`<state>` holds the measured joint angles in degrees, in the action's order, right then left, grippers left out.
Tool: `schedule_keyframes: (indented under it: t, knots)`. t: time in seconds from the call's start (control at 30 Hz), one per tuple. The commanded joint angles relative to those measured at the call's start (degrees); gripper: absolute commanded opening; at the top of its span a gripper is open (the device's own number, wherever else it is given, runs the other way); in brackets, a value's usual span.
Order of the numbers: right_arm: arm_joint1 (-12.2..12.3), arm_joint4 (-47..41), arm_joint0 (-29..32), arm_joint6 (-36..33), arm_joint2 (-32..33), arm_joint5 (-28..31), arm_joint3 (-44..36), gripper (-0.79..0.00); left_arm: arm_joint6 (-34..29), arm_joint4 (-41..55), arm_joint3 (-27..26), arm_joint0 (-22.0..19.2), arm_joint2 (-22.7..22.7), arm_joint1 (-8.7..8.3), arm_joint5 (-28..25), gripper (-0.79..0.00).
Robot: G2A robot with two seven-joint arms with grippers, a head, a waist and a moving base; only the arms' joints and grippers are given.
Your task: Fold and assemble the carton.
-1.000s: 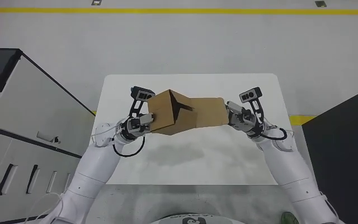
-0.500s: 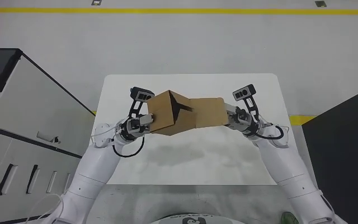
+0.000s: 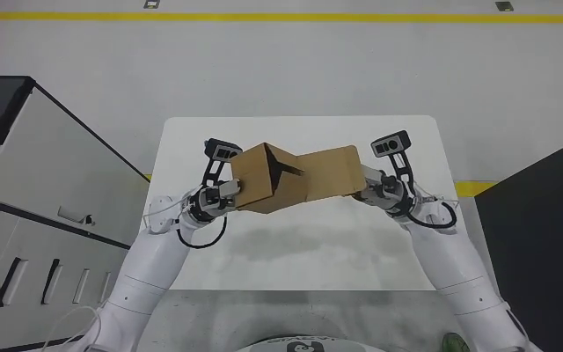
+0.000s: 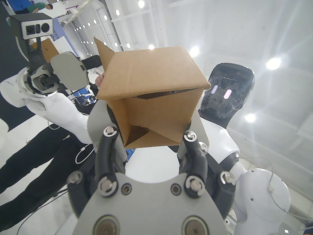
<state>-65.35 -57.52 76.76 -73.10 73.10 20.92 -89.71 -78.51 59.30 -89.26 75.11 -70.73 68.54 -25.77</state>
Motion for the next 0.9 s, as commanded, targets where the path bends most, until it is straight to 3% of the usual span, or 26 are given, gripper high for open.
schedule_keyframes:
  t: [0.0,0.87]
  knots:
    - [-0.1,-0.5,0.2,-0.2,0.2,0.3,-0.3,-0.499,0.0,-0.1,0.0,0.2,-0.2,0.04,0.0,-0.785]
    - [-0.8,1.3,-1.1,-0.5,0.2,-0.3,-0.5,-0.579,-0.3,-2.1,-0.2,0.5,-1.1,0.56,0.3,-0.785]
